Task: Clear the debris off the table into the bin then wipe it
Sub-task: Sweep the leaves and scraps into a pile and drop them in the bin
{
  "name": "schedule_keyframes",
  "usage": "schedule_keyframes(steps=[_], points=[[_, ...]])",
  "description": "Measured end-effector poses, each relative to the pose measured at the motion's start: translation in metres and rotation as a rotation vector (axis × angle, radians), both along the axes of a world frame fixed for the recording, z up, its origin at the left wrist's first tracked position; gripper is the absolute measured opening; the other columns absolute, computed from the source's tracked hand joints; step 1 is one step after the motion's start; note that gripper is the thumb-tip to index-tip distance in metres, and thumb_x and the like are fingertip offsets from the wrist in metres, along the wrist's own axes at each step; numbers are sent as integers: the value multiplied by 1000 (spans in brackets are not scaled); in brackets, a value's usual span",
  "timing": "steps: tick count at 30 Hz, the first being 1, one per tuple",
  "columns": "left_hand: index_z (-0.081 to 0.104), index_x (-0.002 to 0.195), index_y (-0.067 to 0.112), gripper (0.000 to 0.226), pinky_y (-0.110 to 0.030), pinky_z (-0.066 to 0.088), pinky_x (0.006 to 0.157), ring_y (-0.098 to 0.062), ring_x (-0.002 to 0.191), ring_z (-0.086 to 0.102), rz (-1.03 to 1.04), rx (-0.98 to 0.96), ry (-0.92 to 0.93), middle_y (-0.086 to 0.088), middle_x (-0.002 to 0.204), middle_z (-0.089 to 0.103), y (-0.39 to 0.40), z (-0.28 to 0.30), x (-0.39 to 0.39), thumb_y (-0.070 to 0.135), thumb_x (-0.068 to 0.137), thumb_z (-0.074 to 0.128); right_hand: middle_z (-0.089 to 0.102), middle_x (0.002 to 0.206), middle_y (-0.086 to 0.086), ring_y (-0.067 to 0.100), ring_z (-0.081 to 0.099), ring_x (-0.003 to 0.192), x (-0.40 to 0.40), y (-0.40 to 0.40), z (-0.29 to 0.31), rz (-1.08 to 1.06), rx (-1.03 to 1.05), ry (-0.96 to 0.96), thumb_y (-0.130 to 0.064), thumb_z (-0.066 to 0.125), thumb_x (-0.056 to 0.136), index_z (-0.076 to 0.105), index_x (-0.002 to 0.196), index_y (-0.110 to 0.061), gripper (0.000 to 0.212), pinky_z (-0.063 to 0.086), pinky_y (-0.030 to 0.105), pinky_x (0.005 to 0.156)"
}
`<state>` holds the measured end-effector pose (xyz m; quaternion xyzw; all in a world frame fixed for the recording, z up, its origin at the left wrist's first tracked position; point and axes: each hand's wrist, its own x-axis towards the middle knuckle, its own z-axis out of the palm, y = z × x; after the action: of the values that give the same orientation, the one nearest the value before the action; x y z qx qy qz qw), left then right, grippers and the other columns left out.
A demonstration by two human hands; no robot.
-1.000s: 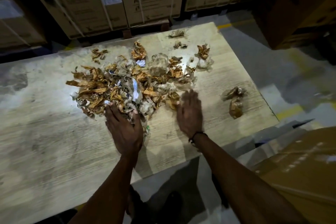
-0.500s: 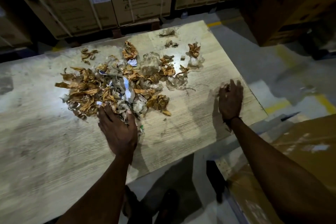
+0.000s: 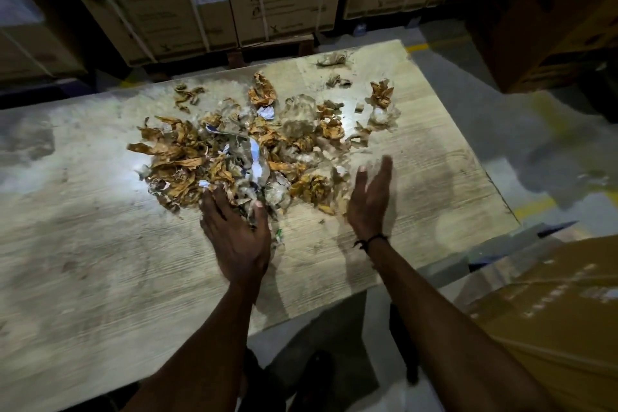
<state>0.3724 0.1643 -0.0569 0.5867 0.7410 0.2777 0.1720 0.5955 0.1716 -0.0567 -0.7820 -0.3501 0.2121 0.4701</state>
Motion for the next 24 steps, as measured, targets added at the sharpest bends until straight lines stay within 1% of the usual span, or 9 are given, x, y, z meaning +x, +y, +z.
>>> schedule_keyframes(steps=[2,4,8,11,14,18,21,23,24], points=[[21,164,13,80,-57,19,127,-33,157,20,3,0,-2,-13,170,21,0,-1,-1,61,102,37,16,173,8,20,14,161,-2,9,-3,32,-25,-58,-52,35,106,19,165,-10,75,10,36,131],[21,164,14,79,-56,19,127,-32,157,21,3,7,-4,-13,170,21,1,0,-1,61,102,37,20,173,10,23,15,160,-23,16,-7,186,-49,-152,-49,32,107,21,165,-9,71,11,39,131],[19,165,12,81,-56,19,128,-32,158,18,5,6,-17,-13,172,17,-1,-2,-3,62,104,36,14,175,7,19,9,162,-79,12,-10,412,-52,-222,-48,24,110,18,166,-10,68,8,41,131],[20,165,10,82,-56,22,127,-33,159,18,7,36,-45,-15,172,18,-2,-3,-5,61,104,38,21,173,8,19,19,160,-84,6,-12,343,53,-74,-47,32,110,22,165,-9,68,19,41,130],[20,166,10,82,-55,23,127,-33,159,16,17,76,-101,-14,172,17,-3,-1,-6,61,103,38,32,169,9,25,33,154,-62,3,-12,98,104,-12,-56,35,105,29,163,-11,73,34,49,123],[22,165,8,81,-56,25,125,-31,161,14,22,120,-187,-12,173,15,-5,3,-9,60,105,35,29,169,14,28,26,158,-67,3,-13,110,42,-44,-44,36,106,29,162,-6,68,24,49,127],[22,165,6,81,-56,25,126,-32,161,12,-2,131,-208,-14,174,12,-7,4,-10,59,106,34,29,169,14,29,23,159,-103,-2,-20,261,-6,-229,-48,28,108,29,162,-5,70,17,44,129],[21,165,5,80,-47,21,129,-30,162,8,-29,150,-267,-14,174,8,-7,6,-14,58,107,36,32,168,16,30,27,157,-124,-10,-23,256,8,-266,-46,30,109,31,161,-3,68,21,43,128],[20,165,6,79,-37,17,130,-27,162,6,-41,160,-318,-13,175,5,-7,8,-17,57,107,37,33,167,17,30,28,156,-130,-13,-21,221,10,-249,-47,31,109,32,160,-2,68,24,44,127]])
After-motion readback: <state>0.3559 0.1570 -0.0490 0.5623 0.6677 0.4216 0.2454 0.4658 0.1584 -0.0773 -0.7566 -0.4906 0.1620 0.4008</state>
